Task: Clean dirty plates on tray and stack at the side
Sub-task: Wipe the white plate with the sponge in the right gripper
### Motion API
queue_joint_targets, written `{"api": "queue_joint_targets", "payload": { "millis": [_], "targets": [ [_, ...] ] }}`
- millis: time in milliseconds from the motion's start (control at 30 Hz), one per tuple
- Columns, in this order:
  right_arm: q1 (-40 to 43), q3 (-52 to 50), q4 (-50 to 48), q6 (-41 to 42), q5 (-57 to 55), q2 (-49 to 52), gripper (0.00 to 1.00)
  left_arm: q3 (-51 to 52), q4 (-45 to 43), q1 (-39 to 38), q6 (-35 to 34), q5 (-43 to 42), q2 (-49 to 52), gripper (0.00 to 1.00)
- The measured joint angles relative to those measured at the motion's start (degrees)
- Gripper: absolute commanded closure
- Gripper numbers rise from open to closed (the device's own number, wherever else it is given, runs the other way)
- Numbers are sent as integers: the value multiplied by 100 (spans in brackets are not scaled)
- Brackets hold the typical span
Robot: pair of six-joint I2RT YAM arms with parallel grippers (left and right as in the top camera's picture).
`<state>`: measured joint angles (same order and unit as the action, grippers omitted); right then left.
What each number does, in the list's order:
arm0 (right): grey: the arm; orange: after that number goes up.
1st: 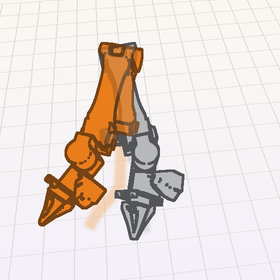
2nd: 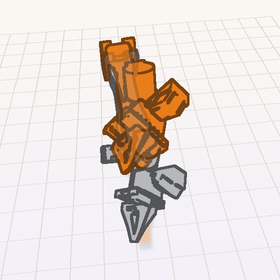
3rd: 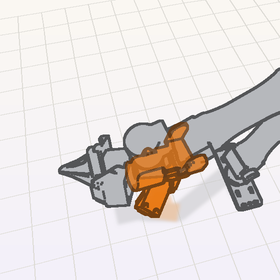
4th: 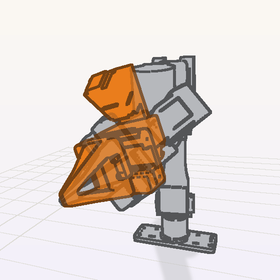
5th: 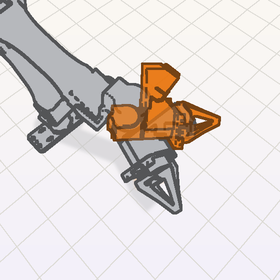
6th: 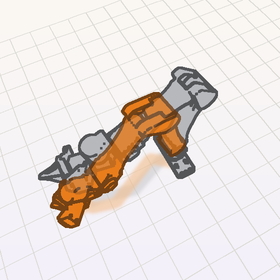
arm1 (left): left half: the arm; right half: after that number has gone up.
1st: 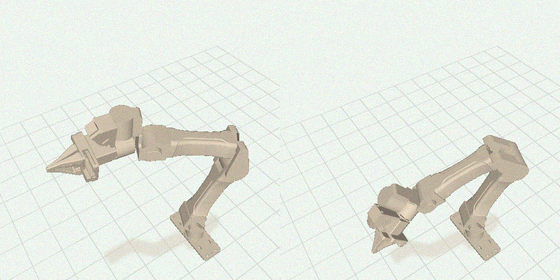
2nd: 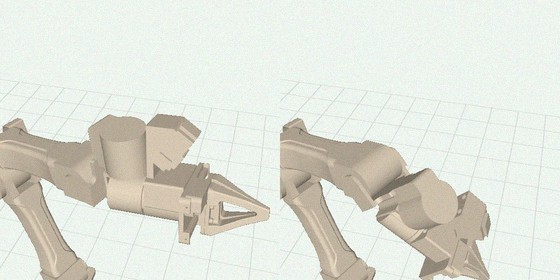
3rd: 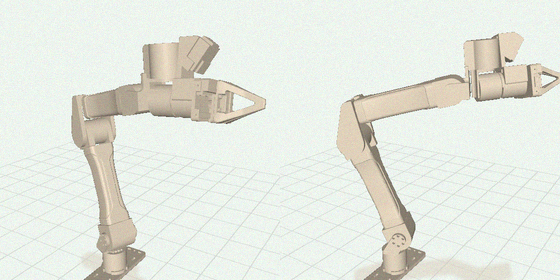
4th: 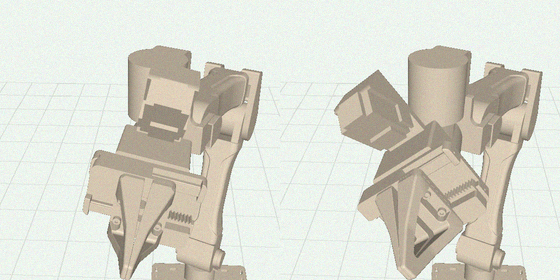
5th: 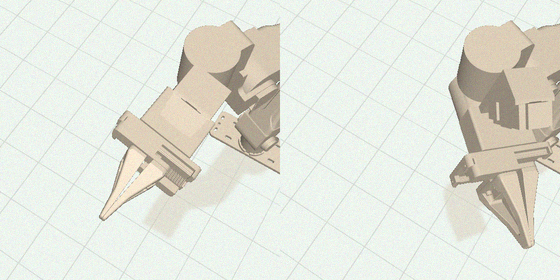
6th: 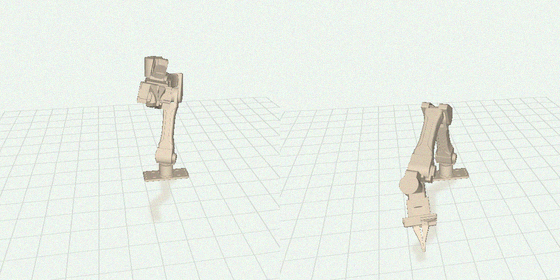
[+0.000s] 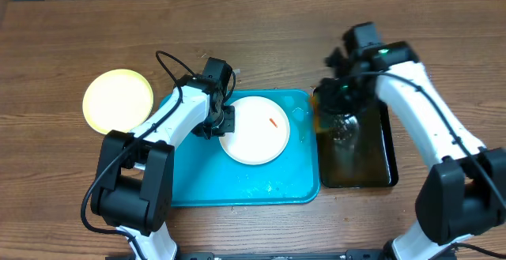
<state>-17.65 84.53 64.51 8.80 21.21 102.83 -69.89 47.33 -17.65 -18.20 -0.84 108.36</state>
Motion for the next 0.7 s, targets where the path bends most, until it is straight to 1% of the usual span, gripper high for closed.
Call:
{"api": "queue_joint_targets", "payload": {
  "millis": [100,200,233,300,333,400,500,700],
  "targets": [
    [-629,0,-361,122,-101,0,96,0,-2,0,0,-9,0,96],
    [-1235,0,-654,306,-632,4,96,0,-2,0,0,-13,0,96],
    [-1423,0,-715,374,-883,11,96,0,-2,0,0,-13,0,96],
    [-1893,0,-905,533,-1812,74,96,0,-2,0,2,-15,-2,96],
    [-2013,0,-944,566,-2092,109,96,0,-2,0,0,-15,0,96],
    [-2186,0,-1040,619,-2625,192,96,0,-2,0,2,-15,-2,96],
    [-2275,0,-1102,660,-3058,352,96,0,-4,0,2,-17,-2,96],
    [-2256,0,-1307,695,-3438,671,96,0,-2,0,2,-17,0,96]
  ]
}}
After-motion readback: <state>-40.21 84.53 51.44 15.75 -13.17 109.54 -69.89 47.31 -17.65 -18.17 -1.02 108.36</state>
